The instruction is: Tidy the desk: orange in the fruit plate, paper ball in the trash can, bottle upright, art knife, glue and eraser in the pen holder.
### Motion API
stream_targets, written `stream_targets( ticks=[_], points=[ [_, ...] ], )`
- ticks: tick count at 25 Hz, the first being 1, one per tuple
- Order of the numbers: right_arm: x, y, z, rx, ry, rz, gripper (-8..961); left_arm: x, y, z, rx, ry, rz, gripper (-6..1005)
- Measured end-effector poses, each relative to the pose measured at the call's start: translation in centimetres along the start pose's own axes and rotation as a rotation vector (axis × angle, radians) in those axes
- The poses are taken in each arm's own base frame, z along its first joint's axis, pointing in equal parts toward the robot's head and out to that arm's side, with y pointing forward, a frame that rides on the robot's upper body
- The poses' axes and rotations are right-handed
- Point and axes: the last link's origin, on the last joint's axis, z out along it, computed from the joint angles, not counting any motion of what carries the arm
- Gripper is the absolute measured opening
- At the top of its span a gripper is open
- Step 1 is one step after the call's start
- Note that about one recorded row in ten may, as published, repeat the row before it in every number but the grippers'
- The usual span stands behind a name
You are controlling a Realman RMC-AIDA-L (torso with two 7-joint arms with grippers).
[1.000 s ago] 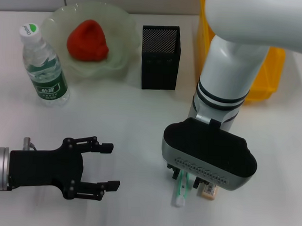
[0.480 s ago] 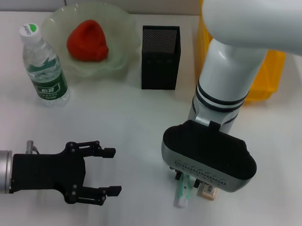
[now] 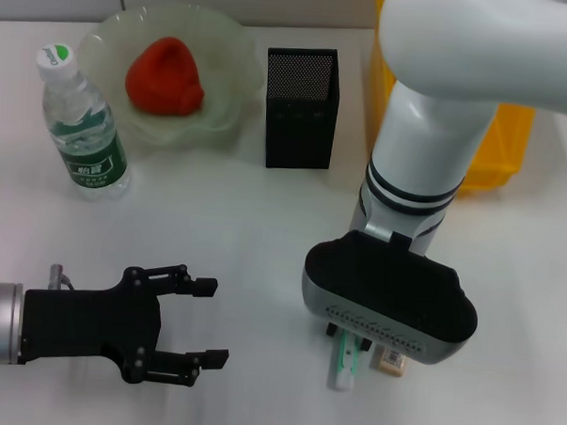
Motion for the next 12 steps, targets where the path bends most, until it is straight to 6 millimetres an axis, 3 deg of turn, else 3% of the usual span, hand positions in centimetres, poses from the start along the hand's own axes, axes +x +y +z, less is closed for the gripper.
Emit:
stream_targets(
  ticks=[12],
  points=[
    [0.0, -0.16, -0.09, -0.002, 0.008, -0.007, 297, 0.1, -0.06, -0.08, 0.002, 0.006, 0.0, 843]
  ],
)
